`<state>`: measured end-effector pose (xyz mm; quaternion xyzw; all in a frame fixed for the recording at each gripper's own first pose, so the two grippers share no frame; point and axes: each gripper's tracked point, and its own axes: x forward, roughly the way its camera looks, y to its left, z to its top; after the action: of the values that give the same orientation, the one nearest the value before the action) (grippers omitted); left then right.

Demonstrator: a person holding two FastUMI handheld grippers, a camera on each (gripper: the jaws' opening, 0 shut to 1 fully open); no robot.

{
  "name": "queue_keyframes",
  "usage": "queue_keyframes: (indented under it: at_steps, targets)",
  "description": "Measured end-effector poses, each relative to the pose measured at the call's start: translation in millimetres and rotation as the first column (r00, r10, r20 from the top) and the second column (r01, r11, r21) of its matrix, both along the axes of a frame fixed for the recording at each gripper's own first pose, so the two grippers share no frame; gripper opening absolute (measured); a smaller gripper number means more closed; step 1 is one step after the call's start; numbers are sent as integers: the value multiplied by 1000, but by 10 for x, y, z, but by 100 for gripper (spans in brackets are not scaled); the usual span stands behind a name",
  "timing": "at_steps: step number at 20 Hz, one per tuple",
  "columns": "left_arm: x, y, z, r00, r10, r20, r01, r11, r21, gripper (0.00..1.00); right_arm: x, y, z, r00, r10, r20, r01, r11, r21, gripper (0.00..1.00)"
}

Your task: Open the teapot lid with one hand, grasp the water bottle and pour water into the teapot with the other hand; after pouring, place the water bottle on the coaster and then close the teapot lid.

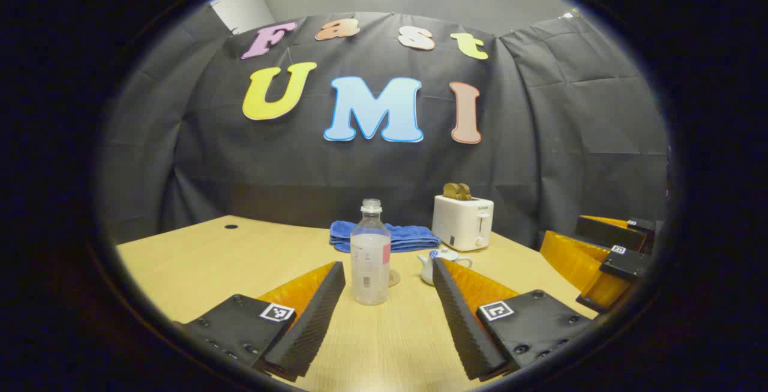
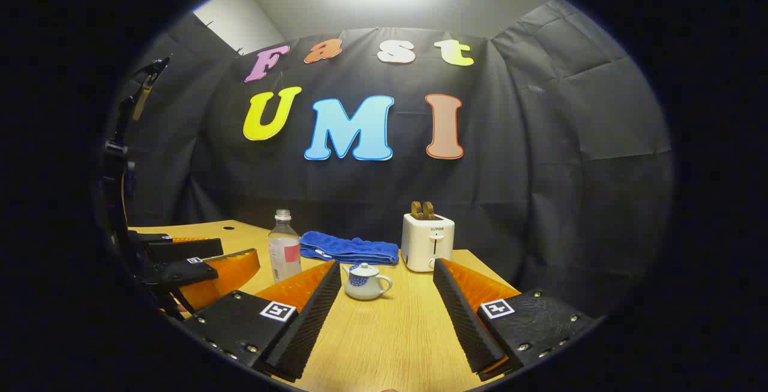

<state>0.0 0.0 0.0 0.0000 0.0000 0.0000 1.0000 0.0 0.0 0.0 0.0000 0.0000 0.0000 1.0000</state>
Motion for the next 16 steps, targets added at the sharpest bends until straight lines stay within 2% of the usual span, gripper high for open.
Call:
queue_keyframes:
  at_steps: [8,16]
  targets:
    - [-21,73,-48,1000,5,0,-5,1000,-6,99,36,128,-112,998,37,-46,-37,999,0,96]
    - [9,153,-65,1000,8,-3,-8,1000,16,99,106,309,-25,994,95,-51,-93,995,32,96]
